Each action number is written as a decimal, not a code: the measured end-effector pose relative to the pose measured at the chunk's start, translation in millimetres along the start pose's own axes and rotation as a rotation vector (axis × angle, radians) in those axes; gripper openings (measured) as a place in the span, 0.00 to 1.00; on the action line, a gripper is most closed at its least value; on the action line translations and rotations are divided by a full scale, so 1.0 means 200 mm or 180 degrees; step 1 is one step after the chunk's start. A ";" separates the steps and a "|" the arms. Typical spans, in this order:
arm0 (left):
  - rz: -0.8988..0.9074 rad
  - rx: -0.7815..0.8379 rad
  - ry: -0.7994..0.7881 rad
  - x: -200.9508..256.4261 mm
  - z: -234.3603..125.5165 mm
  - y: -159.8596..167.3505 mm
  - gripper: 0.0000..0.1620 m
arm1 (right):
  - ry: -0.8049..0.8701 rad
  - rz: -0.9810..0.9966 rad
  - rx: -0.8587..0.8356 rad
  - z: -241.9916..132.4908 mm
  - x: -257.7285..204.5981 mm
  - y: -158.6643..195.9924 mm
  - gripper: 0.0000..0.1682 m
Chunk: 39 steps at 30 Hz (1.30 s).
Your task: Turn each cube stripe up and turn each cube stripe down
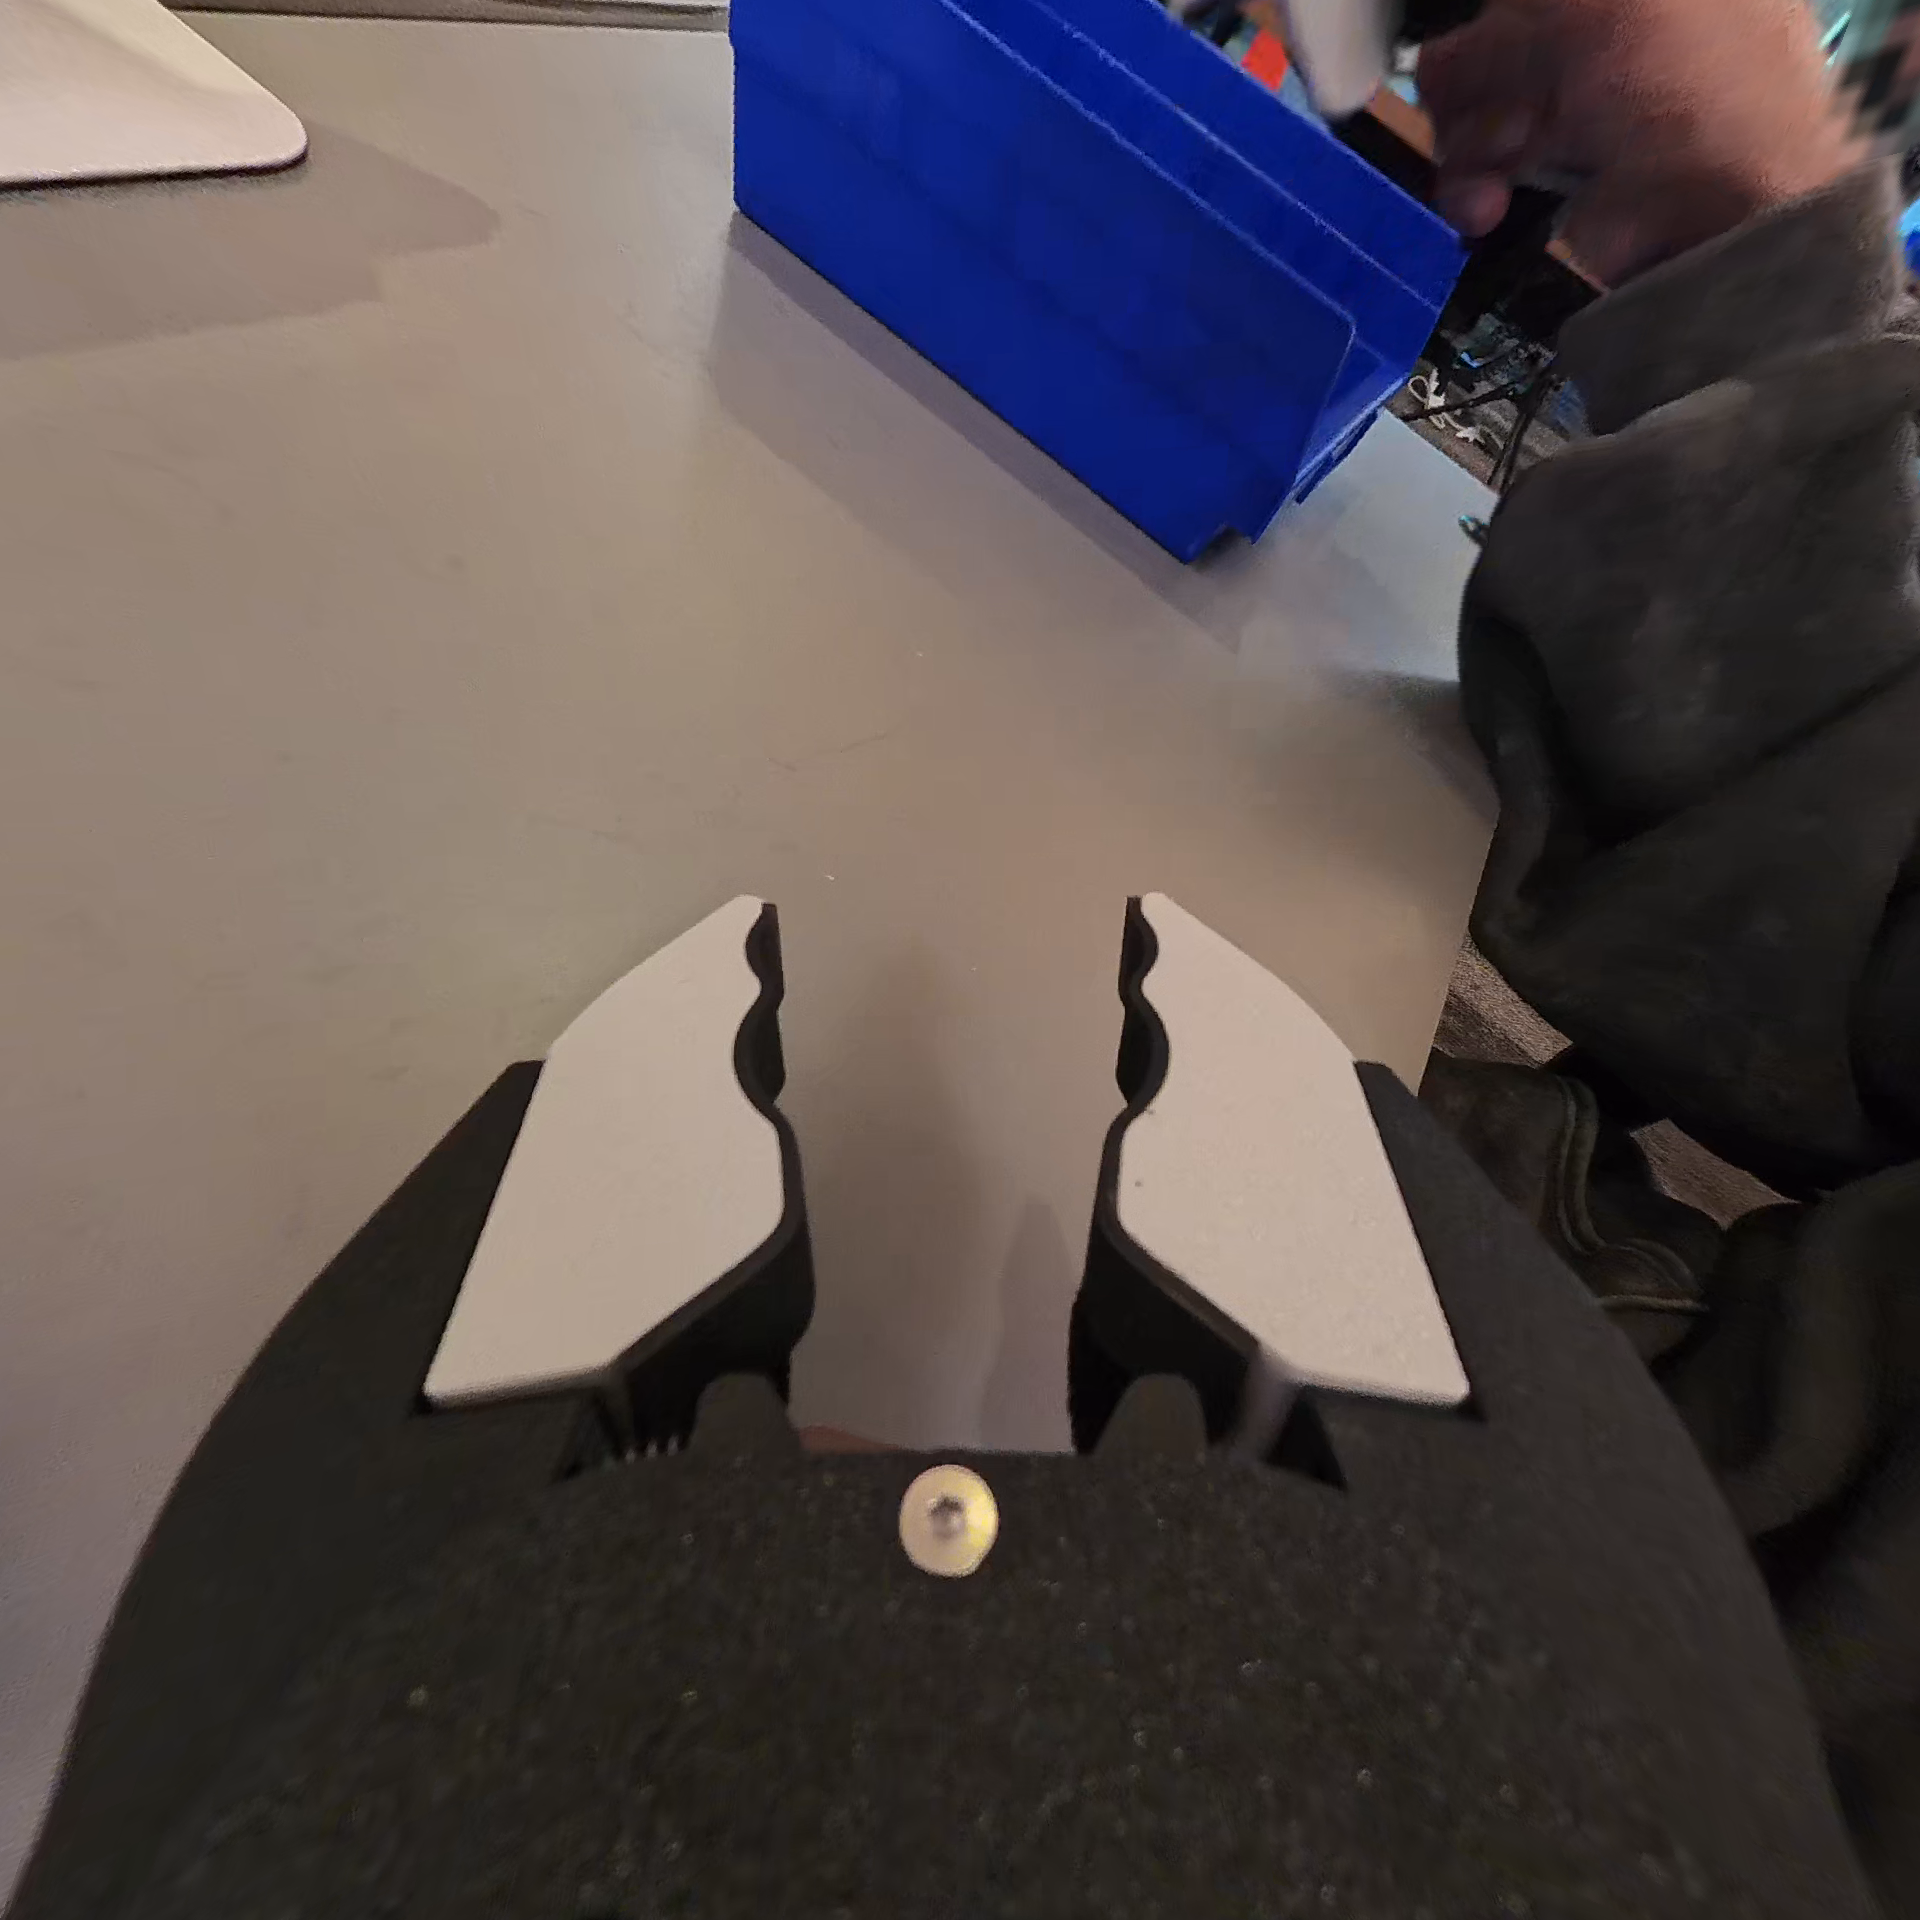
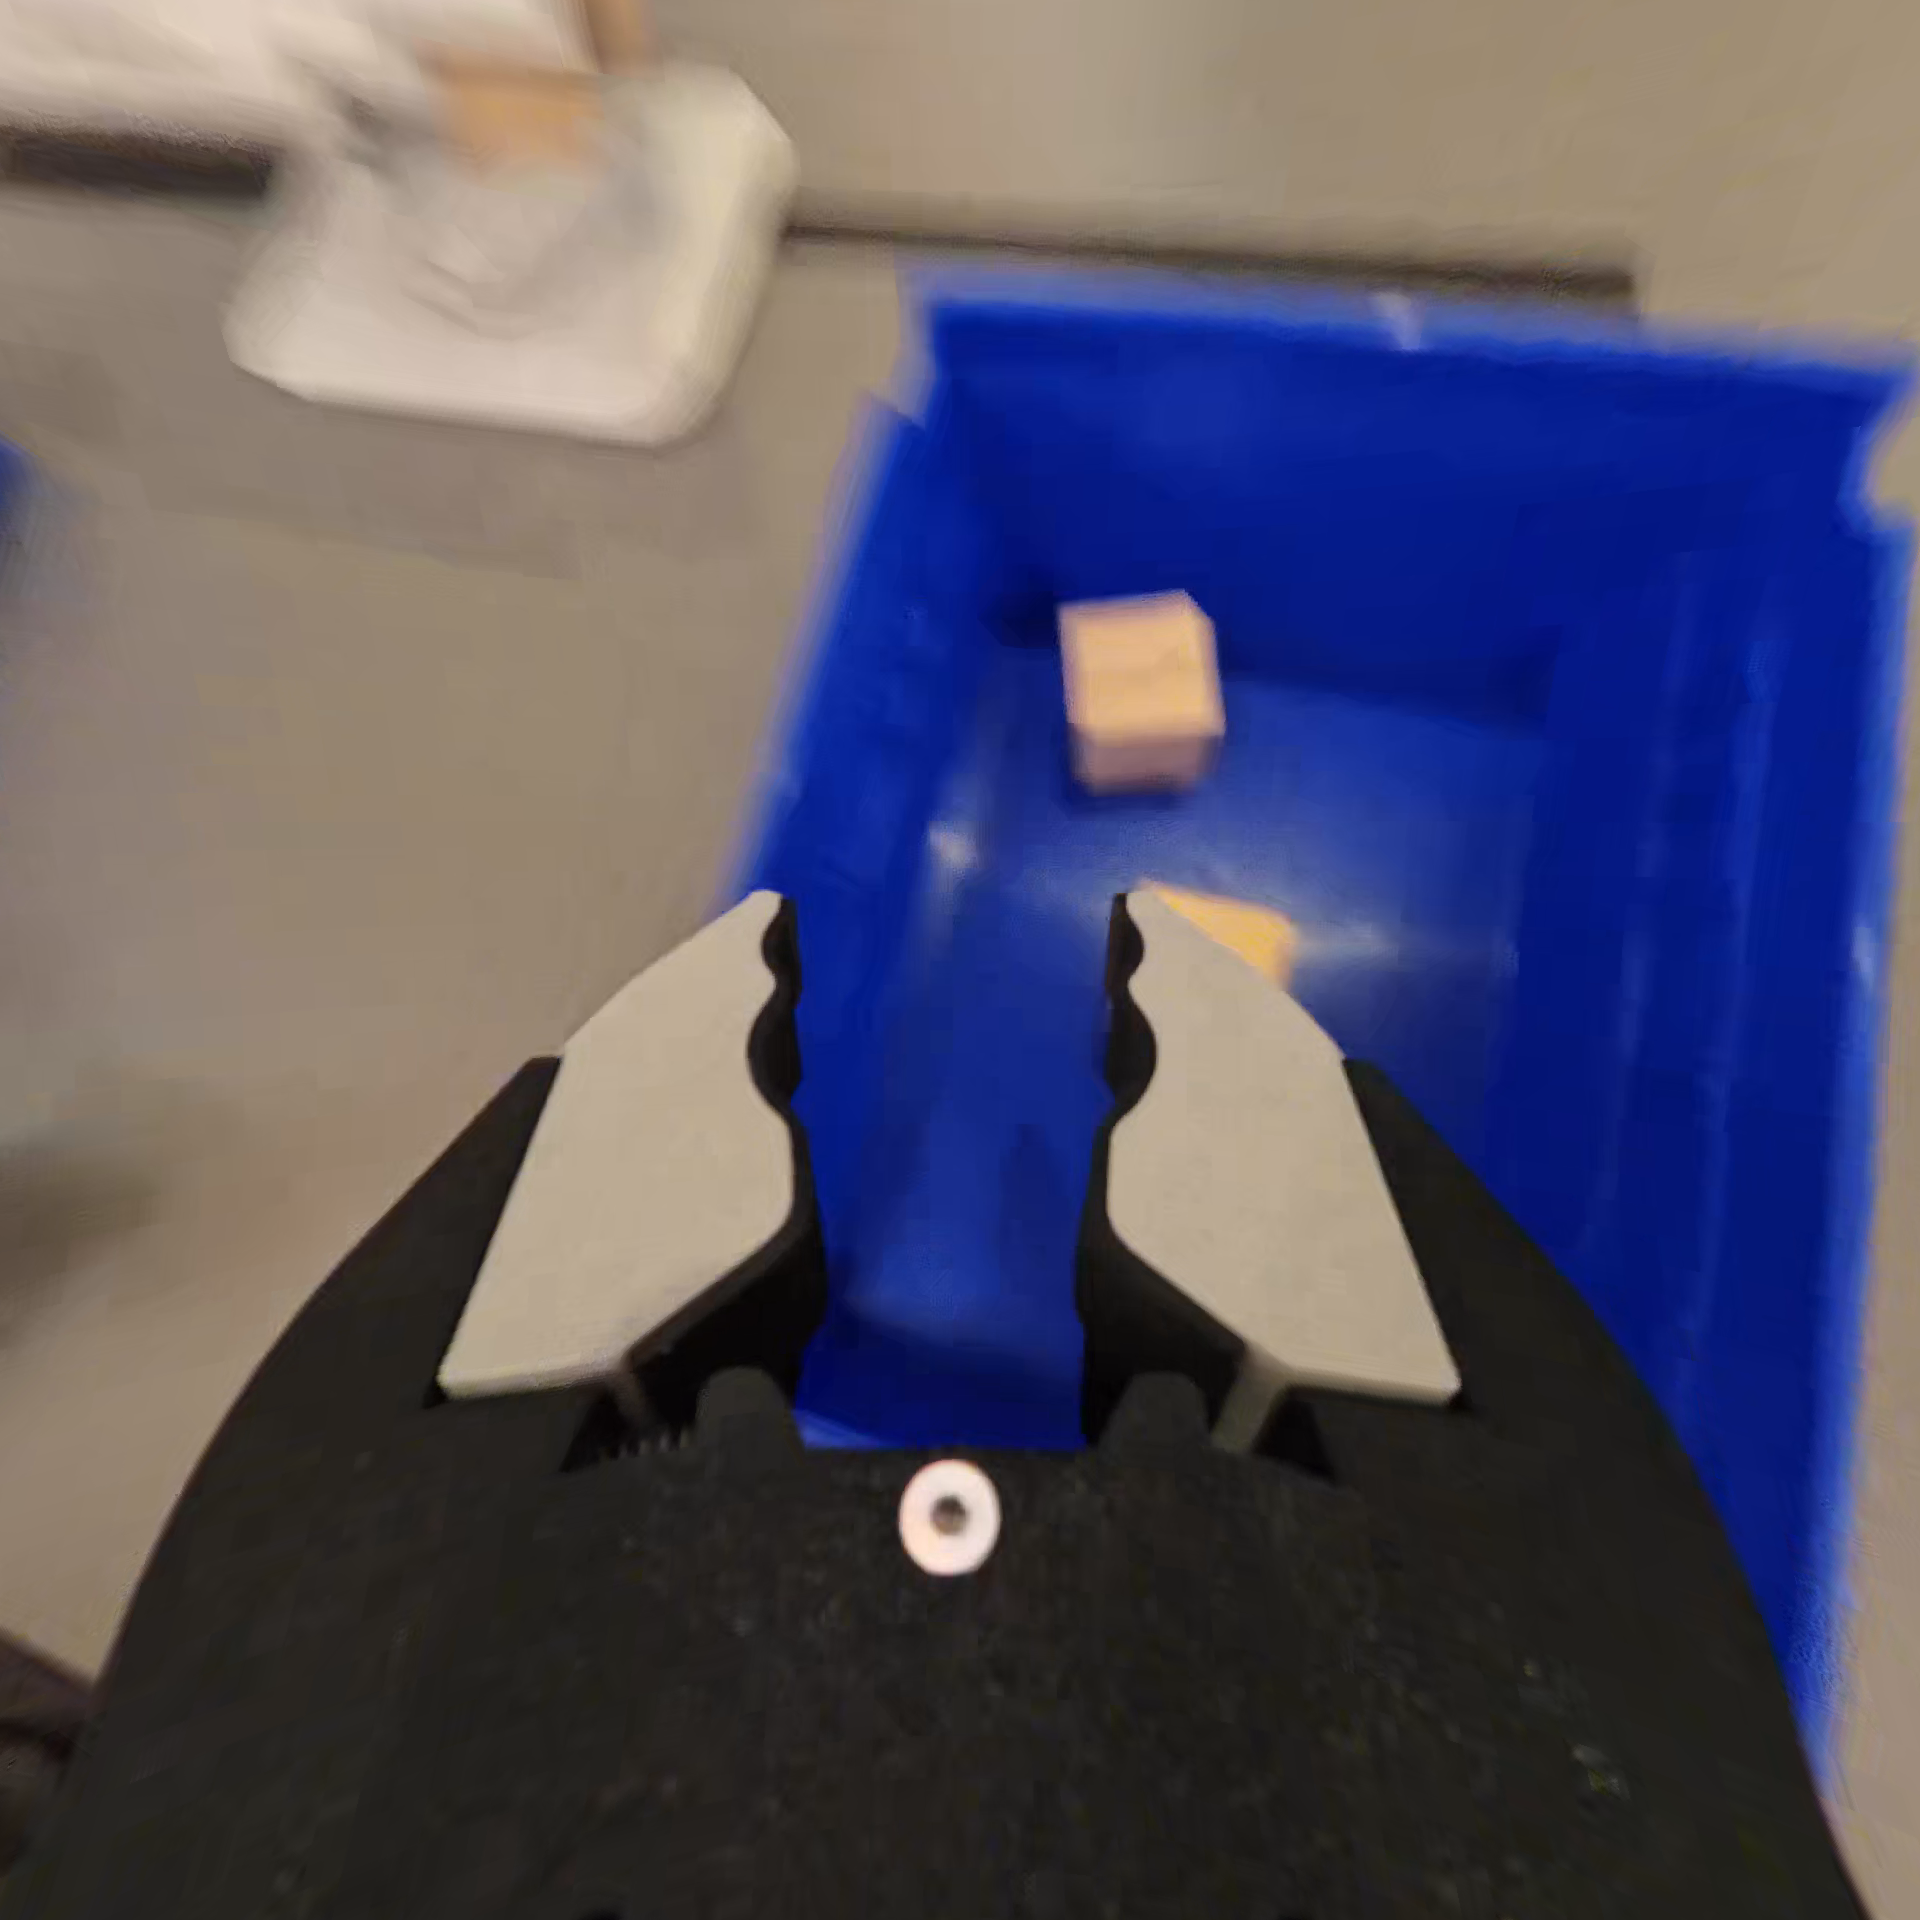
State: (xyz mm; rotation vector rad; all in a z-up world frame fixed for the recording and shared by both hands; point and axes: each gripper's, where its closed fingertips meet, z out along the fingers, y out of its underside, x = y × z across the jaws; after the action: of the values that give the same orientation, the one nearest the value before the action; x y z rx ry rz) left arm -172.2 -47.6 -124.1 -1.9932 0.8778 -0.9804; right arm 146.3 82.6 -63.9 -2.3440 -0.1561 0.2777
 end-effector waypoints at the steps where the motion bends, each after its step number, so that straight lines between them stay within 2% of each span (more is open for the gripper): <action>1: -0.0004 0.0010 -0.0003 0.00 0.00 0.00 0.38 | -0.0331 -0.0095 0.0390 -0.07 -0.15 -0.08 0.34; 4: -0.0074 -0.0015 0.0018 0.00 0.00 0.00 0.38 | -0.1568 -0.0358 0.1403 -0.27 -0.68 -0.18 0.35; 6: -0.0126 -0.0049 0.0042 0.00 0.01 0.01 0.38 | -0.2234 -0.0385 0.1595 -0.29 -0.97 -0.11 0.35; 7: -0.0133 -0.0056 0.0044 0.00 0.01 0.01 0.38 | -0.2383 -0.0403 0.1636 -0.26 -1.07 -0.06 0.36; 11: -0.0097 -0.0057 0.0037 0.01 0.00 0.01 0.38 | -0.2413 -0.0490 0.1874 -0.06 -1.29 0.13 0.35; 14: -0.0067 -0.0065 0.0008 0.00 0.00 0.01 0.38 | -0.2279 -0.0644 0.1845 0.06 -1.33 0.22 0.35; 20: -0.0025 -0.0061 0.0010 0.01 -0.03 -0.01 0.40 | -0.2109 -0.0864 0.1908 0.11 -1.32 0.26 0.31; 22: 0.0048 -0.0007 0.0004 0.03 -0.09 -0.08 0.41 | -0.2151 -0.0806 0.1872 0.11 -1.32 0.26 0.30; 24: 0.0182 0.0036 -0.0225 -0.01 -0.22 -0.19 0.42 | -0.2181 -0.0768 0.1842 0.11 -1.31 0.27 0.29; 27: 0.0216 -0.0064 -0.0877 -0.22 -0.49 -0.32 0.40 | -0.2202 -0.0709 0.1842 0.11 -1.30 0.26 0.29; 31: -0.0286 -0.0573 -0.1755 -0.67 -0.89 -0.36 0.40 | -0.2257 -0.0665 0.1837 0.10 -1.30 0.27 0.28; 34: -0.0688 -0.0892 -0.2410 -1.04 -1.12 -0.34 0.40 | -0.2280 -0.0701 0.1771 0.12 -1.32 0.28 0.28; 36: -0.0944 -0.1096 -0.2574 -1.23 -1.16 -0.28 0.39 | -0.2280 -0.0751 0.1744 0.12 -1.33 0.30 0.28; 39: -0.1474 -0.1393 -0.2495 -1.39 -1.09 -0.12 0.40 | -0.2262 -0.0806 0.1729 0.12 -1.34 0.31 0.27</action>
State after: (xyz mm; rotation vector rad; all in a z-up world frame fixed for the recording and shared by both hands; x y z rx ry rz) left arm -482.8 121.4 -103.5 -2.7224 0.1925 -0.1467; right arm -117.1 3.7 -83.0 -1.5865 -0.6281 0.8945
